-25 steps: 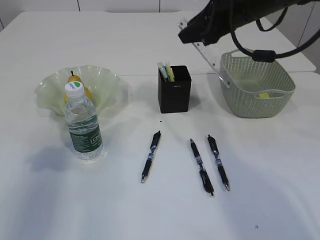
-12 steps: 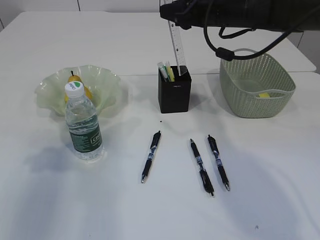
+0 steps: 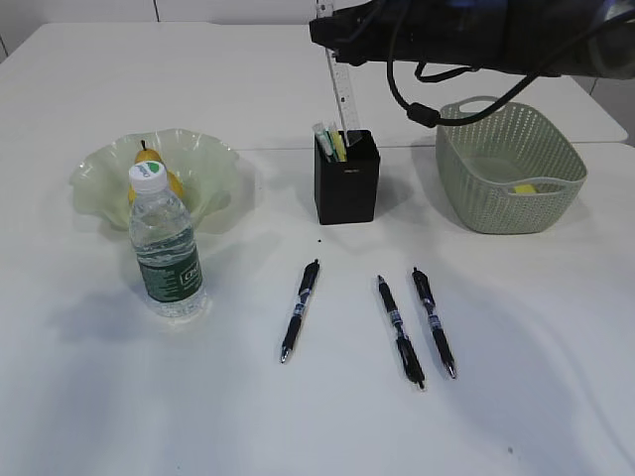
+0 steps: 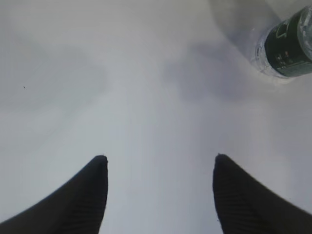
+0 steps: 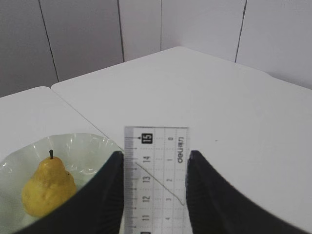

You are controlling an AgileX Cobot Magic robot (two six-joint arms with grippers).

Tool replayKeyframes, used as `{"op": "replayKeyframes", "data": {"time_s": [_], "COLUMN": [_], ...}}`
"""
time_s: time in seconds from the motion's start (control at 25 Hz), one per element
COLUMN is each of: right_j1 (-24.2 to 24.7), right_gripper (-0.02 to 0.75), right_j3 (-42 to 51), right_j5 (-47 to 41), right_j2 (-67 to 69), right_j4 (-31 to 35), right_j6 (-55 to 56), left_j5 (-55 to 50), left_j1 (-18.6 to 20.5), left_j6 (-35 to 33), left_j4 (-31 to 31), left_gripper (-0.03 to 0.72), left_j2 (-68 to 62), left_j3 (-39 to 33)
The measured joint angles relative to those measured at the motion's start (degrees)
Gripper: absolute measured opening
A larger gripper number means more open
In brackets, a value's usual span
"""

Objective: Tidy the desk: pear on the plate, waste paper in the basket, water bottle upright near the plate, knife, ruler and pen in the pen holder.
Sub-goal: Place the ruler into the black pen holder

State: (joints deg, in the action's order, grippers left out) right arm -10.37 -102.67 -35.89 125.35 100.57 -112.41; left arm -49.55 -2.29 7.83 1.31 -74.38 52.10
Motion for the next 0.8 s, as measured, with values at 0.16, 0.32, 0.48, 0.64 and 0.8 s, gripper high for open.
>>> {"op": "replayKeyframes", "data": {"time_s": [0.16, 0.32, 0.48, 0.64, 0.8], "right_j1": [0.3, 1.0, 1.3, 1.2, 1.2], "right_gripper": [0.284, 0.284, 0.284, 0.284, 0.284], "right_j3": [-2.0, -3.6, -4.7, -6.3, -7.4], "right_j5": [0.0, 0.0, 0.0, 0.0, -0.1], "right_j2": [2.4, 4.0, 6.0, 8.6, 10.5], "right_j4": [0.1, 0.1, 0.2, 0.2, 0.2], "right_j6": [-0.1, -0.1, -0.1, -0.1, -0.1], "left_j5": [-0.1, -0.1, -0.2, -0.2, -0.2], "left_j1": [0.0, 0.0, 0.0, 0.0, 0.0], "left_j6": [0.0, 0.0, 0.0, 0.0, 0.0], "left_j4": [0.1, 0.1, 0.1, 0.1, 0.1], "left_gripper": [0.474, 0.474, 0.474, 0.474, 0.474], "left_j2": [0.0, 0.0, 0.0, 0.0, 0.0], "left_j3": [0.0, 0.0, 0.0, 0.0, 0.0]}}
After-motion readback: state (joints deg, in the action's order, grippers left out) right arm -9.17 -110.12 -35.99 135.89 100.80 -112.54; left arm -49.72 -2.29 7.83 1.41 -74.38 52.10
